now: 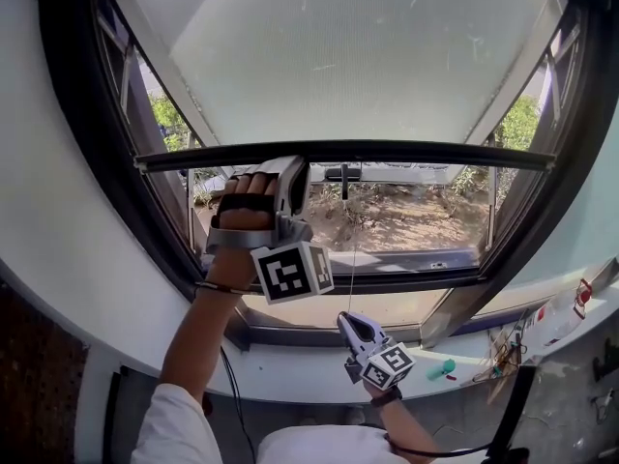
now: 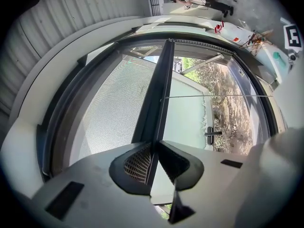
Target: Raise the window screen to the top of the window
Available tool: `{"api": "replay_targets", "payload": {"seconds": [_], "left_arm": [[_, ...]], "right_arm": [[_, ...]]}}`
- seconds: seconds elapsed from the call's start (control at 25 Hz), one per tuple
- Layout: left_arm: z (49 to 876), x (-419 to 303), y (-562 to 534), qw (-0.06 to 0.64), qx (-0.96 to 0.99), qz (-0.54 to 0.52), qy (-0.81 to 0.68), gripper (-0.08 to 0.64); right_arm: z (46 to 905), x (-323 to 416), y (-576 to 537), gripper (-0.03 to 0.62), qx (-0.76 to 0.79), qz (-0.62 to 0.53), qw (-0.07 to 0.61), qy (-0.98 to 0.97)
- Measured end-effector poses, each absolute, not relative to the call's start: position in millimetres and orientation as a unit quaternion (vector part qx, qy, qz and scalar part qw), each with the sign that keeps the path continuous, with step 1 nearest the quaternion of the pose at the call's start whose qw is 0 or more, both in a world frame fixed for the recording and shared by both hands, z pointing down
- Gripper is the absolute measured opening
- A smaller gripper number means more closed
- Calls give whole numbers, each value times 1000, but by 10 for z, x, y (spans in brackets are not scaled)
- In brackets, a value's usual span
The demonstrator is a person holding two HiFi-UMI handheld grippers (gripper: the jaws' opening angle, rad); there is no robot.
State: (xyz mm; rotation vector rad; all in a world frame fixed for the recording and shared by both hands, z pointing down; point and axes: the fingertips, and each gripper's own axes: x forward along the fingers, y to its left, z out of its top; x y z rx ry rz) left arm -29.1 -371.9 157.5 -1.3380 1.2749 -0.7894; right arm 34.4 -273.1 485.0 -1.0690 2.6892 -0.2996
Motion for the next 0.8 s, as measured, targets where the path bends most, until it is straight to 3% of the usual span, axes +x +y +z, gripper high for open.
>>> {"api": "replay_targets", "payload": {"seconds": [0.8], "left_arm": [[1111,-308,-3709,545,-548,-293,563,46]], "right_arm": [[4411,577,-2828,-9,-377,-53,150,912]]}}
